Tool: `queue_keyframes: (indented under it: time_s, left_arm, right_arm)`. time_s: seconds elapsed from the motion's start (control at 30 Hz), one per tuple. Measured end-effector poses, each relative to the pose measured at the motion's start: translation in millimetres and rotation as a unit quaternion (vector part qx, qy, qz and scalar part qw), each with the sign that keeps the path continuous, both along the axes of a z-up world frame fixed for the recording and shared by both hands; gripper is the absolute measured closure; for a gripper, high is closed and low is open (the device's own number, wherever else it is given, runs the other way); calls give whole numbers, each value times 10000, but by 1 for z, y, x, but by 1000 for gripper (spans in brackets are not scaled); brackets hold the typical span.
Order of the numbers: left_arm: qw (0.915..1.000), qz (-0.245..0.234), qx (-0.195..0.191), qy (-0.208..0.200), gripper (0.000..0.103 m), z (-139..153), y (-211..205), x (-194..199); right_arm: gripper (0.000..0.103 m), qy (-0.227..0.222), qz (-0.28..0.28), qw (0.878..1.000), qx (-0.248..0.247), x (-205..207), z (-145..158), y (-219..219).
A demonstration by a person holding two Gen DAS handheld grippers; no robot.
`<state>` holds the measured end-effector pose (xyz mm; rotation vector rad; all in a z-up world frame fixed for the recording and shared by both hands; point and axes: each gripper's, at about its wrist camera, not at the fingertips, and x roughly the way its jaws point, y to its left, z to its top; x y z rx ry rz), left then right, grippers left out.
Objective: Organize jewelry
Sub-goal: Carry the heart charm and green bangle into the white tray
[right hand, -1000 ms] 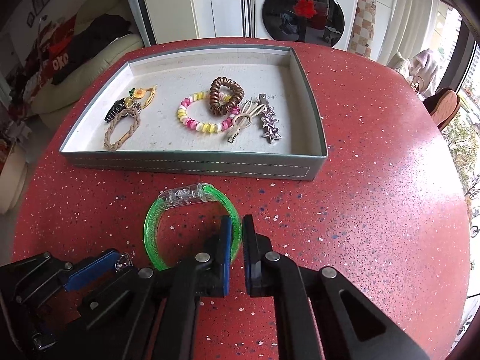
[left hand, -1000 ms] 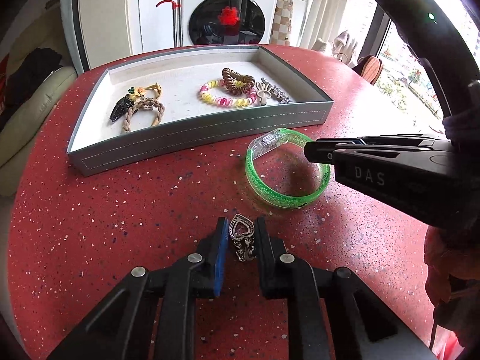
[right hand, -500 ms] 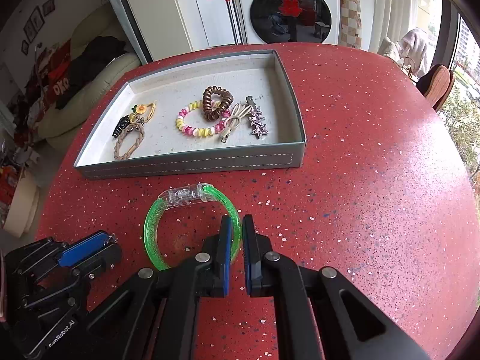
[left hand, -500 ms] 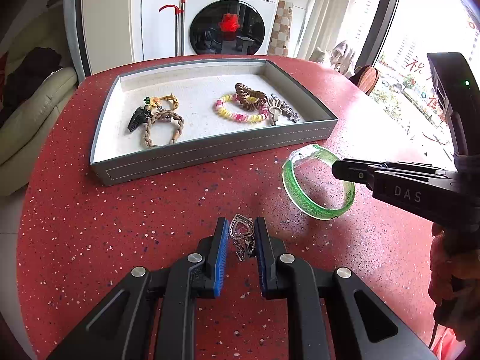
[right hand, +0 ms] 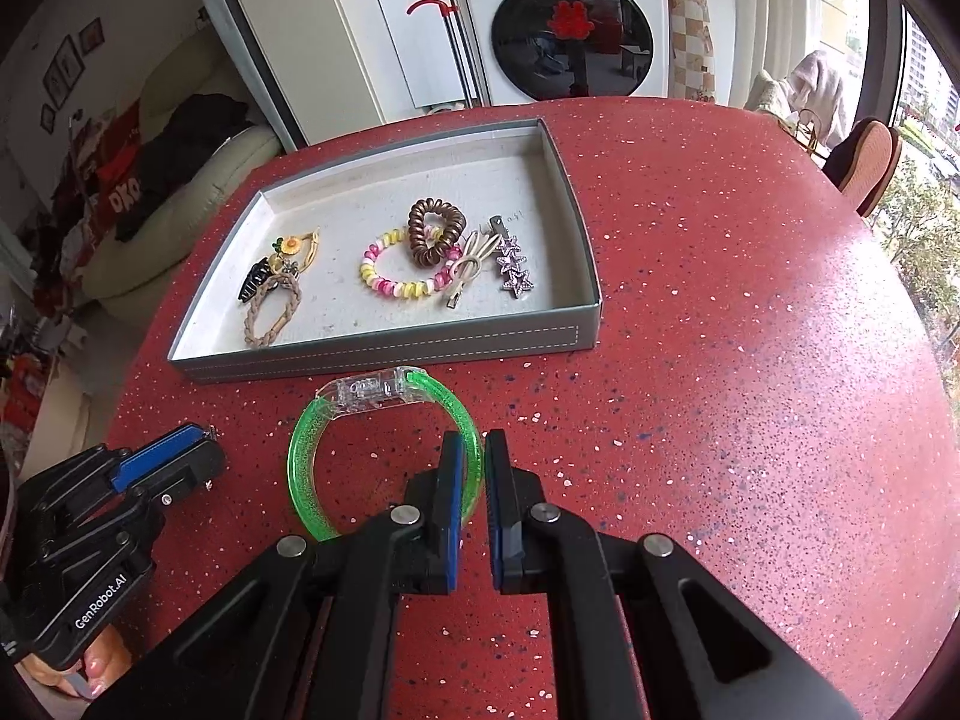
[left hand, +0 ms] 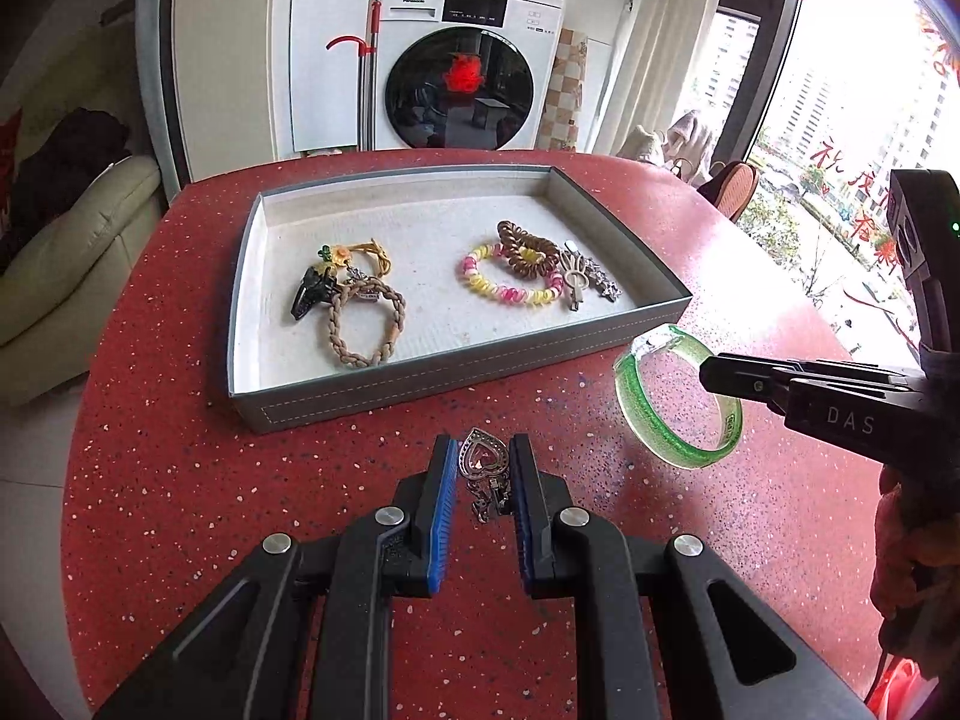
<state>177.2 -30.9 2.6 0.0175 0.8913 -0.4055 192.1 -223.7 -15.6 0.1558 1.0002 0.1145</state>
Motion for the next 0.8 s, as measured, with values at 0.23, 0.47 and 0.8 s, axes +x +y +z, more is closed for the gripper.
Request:
queue_keyframes:
  time_s: [0.23, 0.47, 0.8]
  left_arm:
    - [9998, 169, 29, -122, 67, 9, 11, 25]
    - [9992, 330, 60, -229, 67, 12, 15, 51]
    - [9983, 539, -17, -199, 67, 15, 21, 85]
  right_arm:
    - [95, -151, -50, 9999, 53, 14, 16, 0]
    - [95, -273, -124, 9995, 52, 36, 28, 0]
    - [95, -275, -421, 9984, 264, 67, 27, -11]
